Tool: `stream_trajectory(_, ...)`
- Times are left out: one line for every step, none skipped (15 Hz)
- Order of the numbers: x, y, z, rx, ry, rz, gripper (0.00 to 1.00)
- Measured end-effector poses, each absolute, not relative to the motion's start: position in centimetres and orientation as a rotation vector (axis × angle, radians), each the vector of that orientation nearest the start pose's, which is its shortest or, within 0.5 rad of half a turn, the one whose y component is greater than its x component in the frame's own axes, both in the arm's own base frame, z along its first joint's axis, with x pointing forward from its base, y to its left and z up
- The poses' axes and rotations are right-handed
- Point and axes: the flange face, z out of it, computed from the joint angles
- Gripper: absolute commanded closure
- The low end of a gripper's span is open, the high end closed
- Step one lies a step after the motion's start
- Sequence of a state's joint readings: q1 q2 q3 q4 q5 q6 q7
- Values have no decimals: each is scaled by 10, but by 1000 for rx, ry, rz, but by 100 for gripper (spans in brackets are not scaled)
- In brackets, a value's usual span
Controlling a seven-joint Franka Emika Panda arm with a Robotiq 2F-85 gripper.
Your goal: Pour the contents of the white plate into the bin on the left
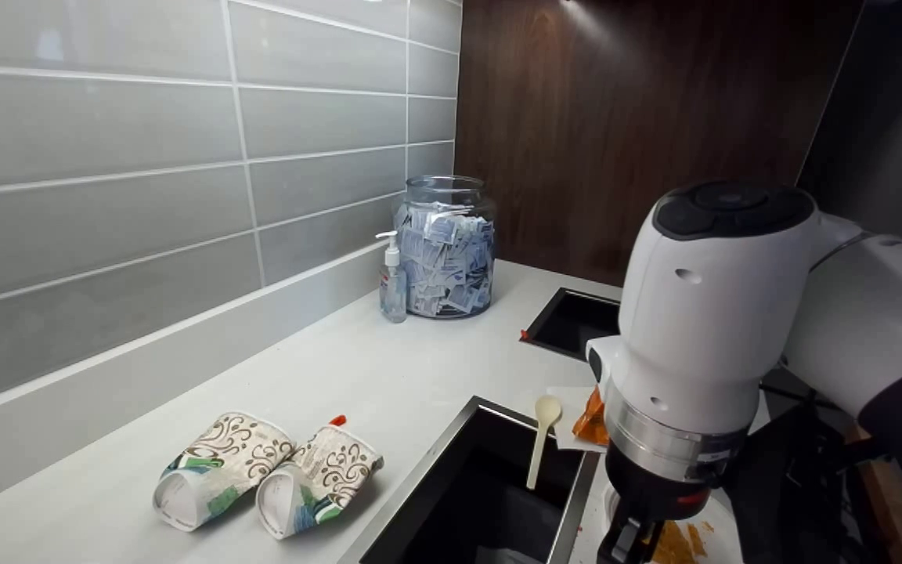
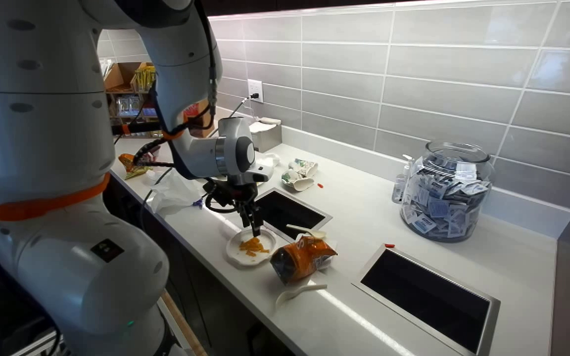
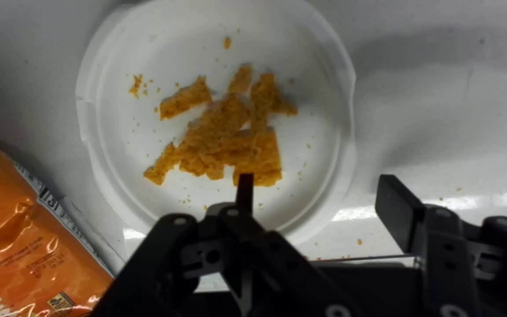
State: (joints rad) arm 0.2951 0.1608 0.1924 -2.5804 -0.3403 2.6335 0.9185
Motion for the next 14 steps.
stream_trajectory(378,213,195,-3290,207,-1,15)
stream_trajectory(378,213,194,-3291,207,1,20)
stream_trajectory(378,214,193,-3291,207,2,26)
stream_trajectory(379,214,193,-3291,207,3,31)
stream_trajectory(379,214,192,-3291,207,4,34)
stream_trajectory(380,214,192,-3291,208,4,43)
stream_trajectory(380,214,192,-3291,208,4,44)
stream_trajectory(381,214,191,-3291,209,4,43)
stream_trajectory(381,214,192,-3291,210,3,50)
stream_trajectory(381,214,192,-3291,210,3,49)
stream_trajectory(381,214,192,-3292,211,2,50)
stream_trajectory(381,214,192,-3292,211,2,53)
stream_trajectory(382,213,192,-3292,213,2,54)
stream_trajectory(382,213,192,-3292,214,2,58)
